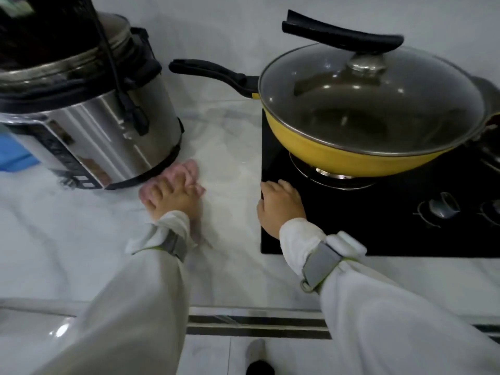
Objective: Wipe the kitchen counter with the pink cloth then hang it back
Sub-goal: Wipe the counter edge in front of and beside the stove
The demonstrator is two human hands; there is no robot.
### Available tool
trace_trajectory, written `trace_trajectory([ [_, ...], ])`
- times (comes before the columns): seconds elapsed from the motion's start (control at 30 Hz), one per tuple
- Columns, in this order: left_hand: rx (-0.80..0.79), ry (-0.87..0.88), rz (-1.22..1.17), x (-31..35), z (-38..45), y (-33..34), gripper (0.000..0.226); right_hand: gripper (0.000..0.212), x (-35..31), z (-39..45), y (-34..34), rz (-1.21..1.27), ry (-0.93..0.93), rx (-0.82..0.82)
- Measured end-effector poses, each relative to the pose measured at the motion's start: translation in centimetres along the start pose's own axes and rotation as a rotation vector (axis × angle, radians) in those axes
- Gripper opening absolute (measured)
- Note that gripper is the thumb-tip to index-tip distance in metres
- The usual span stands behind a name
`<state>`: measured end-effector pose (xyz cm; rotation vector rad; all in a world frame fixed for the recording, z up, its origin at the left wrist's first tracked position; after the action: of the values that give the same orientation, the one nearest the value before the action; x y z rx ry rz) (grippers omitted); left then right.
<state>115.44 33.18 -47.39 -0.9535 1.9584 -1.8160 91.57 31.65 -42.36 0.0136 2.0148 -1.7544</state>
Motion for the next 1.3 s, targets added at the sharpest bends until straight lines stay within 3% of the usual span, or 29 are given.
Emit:
trace_trajectory([
  [0.1,0.041,-0.202,-0.085,-4.1,-0.4,-0.7,0.060,0.041,0.3,-1.3,0.2,-0.015,-0.022,-0.029],
  [0.2,0.075,-0.291,-0.141,-2.6,-3.8,-0.2,0.057,0.039,1.0,-2.6,0.3,-0.010,-0.025,-0.038],
  [0.27,0.064,-0.211,-0.140,0.5,-6.0,0.6,0.056,0.039,1.6,-3.4,0.1,-0.010,-0.020,-0.028],
  [0.43,0.148,0.310,-0.144,12.7,-12.8,0.6,0.052,0.042,3.4,-4.9,-0.6,0.080,0.003,0.039],
  [0.53,-0.041,0.297,-0.152,14.6,-16.8,3.0,0.052,0.039,6.0,-6.3,-2.1,0.176,0.084,0.162],
  [0.7,-0.188,0.371,0.065,13.6,-18.6,4.8,0.052,0.039,7.2,-7.6,-1.9,0.145,0.112,0.138],
  [0.97,-0.098,0.035,-0.024,6.1,-15.0,3.6,0.056,0.045,8.2,-9.8,-1.3,0.076,-0.002,0.144],
  [1.1,-0.098,0.033,-0.079,8.4,-18.5,4.4,0.061,0.070,10.2,-12.2,-1.9,0.065,-0.013,0.253],
  [1.2,-0.012,0.019,-0.073,10.8,-21.4,4.9,0.066,0.063,11.2,-13.7,-2.3,0.013,-0.015,0.346],
  [1.3,-0.075,0.263,0.074,14.8,-24.2,6.6,0.067,0.056,11.3,-14.5,-3.0,0.012,-0.054,0.440],
])
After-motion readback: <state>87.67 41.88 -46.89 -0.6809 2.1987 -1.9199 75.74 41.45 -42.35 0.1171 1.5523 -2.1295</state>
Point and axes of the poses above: each hand's wrist, its own z-axis towards the middle knuckle, its own y-axis out of the palm, x = y × z, the point moved 9 cm from there along z, towards the middle knuckle
